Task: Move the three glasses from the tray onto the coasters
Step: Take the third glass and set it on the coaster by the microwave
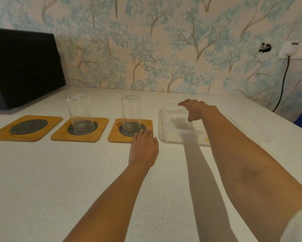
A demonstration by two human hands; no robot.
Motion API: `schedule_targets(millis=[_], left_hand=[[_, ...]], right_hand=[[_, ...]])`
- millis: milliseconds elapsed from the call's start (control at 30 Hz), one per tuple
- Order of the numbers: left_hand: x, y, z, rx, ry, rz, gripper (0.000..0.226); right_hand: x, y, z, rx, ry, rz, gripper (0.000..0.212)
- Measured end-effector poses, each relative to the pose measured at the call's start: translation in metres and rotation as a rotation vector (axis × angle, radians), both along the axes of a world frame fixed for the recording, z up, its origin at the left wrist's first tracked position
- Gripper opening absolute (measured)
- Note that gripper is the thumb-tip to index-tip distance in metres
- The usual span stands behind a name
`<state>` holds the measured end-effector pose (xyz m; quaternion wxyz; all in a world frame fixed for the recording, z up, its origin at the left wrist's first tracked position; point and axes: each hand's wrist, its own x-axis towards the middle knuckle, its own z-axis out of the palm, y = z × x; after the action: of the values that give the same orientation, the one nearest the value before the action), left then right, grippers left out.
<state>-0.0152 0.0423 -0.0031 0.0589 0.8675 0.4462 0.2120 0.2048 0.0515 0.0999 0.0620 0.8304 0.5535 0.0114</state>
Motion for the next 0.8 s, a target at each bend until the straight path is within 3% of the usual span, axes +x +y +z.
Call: schedule_targets(millis=[200, 467, 600, 800], left_hand=[[0.0, 0.0, -0.001, -0.002, -0.016, -0.011, 0.046], [0.0, 0.0, -0.003, -0.012, -0.021, -0.006, 0.046], [-0.001, -0.001, -0.002, -0.013, -0.022, -0.007, 0.046], [-0.001, -0.002, 0.0, -0.03, -0.012, -0.004, 0.046]], right_hand=[[0.002, 0.012, -0.014, -0.064, -0.146, 0.055, 0.098], [-0.002, 0.01, -0.02, 0.03, -0.183, 0.118, 0.079], [-0.002, -0.002, -0.015, 0.161, -0.068, 0.062, 0.078], [-0.01, -0.027, -0.012, 0.556, 0.254, -0.092, 0.079]])
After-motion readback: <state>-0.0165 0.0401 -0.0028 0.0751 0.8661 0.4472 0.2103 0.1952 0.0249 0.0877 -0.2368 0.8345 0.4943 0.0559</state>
